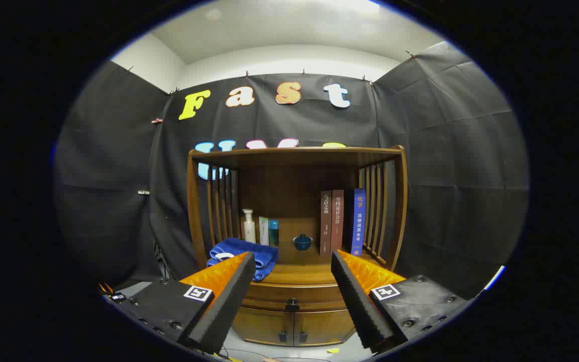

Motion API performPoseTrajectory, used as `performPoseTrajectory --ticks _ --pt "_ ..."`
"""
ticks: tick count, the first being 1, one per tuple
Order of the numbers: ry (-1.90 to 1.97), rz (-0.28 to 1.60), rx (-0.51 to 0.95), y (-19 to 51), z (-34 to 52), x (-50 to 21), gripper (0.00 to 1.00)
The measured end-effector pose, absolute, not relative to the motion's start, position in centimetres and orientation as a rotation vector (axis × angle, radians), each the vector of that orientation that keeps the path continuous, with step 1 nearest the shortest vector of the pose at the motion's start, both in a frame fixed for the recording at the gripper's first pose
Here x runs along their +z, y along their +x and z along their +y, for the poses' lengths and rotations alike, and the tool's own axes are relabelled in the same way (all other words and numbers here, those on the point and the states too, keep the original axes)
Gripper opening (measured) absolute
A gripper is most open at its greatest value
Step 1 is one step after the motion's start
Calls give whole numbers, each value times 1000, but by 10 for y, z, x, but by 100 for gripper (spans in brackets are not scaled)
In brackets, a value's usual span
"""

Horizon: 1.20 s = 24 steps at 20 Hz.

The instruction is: Pull open the drawer, take out the items inside it, and place them on the countertop above the cabinet.

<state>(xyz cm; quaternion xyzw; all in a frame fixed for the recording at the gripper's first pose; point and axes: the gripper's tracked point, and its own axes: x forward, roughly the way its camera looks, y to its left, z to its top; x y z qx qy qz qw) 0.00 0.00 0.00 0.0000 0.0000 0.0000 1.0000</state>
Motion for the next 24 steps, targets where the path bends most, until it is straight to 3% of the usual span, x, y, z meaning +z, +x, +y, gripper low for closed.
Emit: performPoseTrajectory --ticks 24 --pt "25 6 10 -9 -15 3 99"
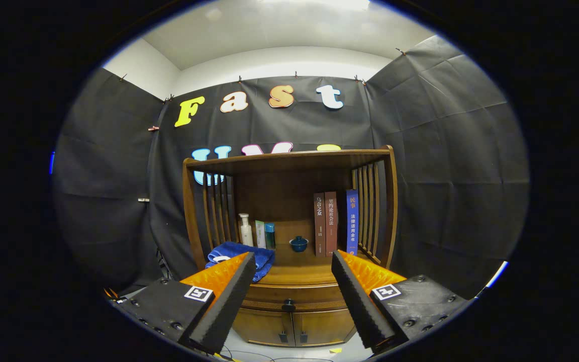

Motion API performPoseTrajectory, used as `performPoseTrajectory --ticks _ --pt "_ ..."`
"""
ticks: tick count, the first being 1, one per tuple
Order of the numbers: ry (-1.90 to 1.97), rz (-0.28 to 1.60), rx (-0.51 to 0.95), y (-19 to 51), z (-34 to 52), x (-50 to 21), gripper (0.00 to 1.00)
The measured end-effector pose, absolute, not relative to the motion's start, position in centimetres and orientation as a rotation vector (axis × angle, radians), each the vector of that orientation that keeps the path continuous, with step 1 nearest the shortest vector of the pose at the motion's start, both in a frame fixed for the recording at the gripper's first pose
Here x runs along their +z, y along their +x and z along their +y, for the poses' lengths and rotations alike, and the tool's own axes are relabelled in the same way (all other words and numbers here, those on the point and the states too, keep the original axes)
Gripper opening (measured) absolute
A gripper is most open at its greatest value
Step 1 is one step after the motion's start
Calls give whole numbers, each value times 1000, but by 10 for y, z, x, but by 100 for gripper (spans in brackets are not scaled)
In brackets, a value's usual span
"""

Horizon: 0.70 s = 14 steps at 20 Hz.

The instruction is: Pull open the drawer, take out the items inside it, and place them on the countertop above the cabinet.

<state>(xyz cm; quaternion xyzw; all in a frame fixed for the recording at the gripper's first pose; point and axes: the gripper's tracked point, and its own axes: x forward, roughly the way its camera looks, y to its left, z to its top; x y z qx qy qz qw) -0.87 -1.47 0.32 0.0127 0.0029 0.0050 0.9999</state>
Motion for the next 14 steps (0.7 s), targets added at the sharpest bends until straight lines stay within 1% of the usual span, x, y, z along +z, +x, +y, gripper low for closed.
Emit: performPoseTrajectory --ticks 7,14 --pt "15 45 13 4 -9 -16 99" --pt "12 141 2 35 3 -75 99"
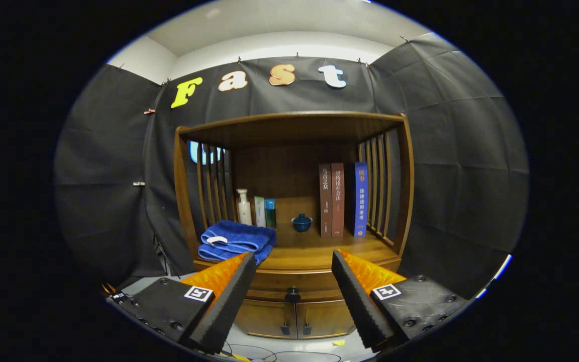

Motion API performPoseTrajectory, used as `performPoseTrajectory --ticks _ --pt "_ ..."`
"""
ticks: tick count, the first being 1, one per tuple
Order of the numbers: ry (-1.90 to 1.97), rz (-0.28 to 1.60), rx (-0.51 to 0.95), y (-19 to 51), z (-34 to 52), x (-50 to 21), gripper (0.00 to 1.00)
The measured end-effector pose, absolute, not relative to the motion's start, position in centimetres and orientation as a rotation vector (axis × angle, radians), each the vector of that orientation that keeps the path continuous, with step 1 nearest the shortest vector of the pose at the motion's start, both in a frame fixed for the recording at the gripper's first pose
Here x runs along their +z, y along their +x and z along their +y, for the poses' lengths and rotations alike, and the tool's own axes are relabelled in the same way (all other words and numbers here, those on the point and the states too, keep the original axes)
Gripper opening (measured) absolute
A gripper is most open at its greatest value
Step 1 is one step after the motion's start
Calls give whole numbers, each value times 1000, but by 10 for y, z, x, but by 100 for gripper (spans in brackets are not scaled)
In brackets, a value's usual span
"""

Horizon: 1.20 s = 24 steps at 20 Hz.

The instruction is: Pull open the drawer, take out the items inside it, and place them on the countertop above the cabinet.

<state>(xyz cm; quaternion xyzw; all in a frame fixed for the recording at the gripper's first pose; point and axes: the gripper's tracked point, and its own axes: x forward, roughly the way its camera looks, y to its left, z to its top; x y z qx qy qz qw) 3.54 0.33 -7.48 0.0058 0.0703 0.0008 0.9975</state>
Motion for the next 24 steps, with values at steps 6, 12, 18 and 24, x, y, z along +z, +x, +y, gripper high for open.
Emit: performPoseTrajectory --ticks 6,12,18,24 --pt "4 226 -9 75 11 -137 99" --pt "16 355 -19 115 11 -213 100" --pt "27 443 -53 146 1 -277 93" --pt "-1 518 -62 159 -1 -311 78"
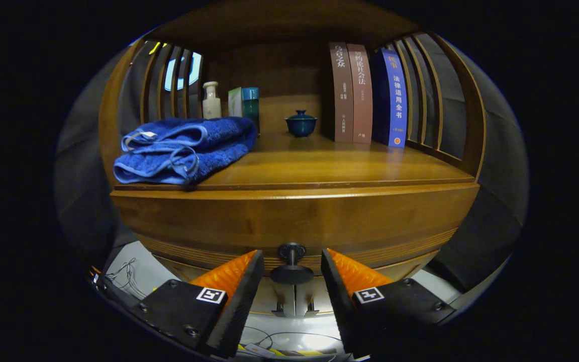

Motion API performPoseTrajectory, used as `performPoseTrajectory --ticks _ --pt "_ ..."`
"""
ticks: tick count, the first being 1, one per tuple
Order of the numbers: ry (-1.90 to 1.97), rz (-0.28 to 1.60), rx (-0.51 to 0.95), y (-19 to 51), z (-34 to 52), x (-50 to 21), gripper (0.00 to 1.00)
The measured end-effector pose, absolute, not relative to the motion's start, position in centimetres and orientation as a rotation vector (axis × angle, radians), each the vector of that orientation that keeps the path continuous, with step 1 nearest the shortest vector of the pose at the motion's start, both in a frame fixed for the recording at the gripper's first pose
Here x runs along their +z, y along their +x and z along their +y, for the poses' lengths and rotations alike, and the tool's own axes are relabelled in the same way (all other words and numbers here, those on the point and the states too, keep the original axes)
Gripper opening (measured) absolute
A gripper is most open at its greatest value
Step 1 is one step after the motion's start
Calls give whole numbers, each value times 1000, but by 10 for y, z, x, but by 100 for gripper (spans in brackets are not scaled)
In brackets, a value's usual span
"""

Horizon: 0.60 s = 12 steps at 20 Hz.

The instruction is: Pull open the drawer, take out the items inside it, and place them on the countertop above the cabinet.

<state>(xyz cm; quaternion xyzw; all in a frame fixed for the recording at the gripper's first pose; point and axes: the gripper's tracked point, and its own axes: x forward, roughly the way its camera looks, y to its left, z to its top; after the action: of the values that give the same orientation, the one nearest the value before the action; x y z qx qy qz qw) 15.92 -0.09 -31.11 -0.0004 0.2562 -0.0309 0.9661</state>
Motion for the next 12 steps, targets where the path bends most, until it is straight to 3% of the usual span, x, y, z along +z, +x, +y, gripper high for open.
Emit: performPoseTrajectory --ticks 1,3,10,12 --pt "0 543 -62 162 -1 -314 78" --pt "5 555 -60 158 0 -320 55" --pt "-39 555 -52 157 -1 -321 36" --pt "-37 556 -51 157 0 -322 36"
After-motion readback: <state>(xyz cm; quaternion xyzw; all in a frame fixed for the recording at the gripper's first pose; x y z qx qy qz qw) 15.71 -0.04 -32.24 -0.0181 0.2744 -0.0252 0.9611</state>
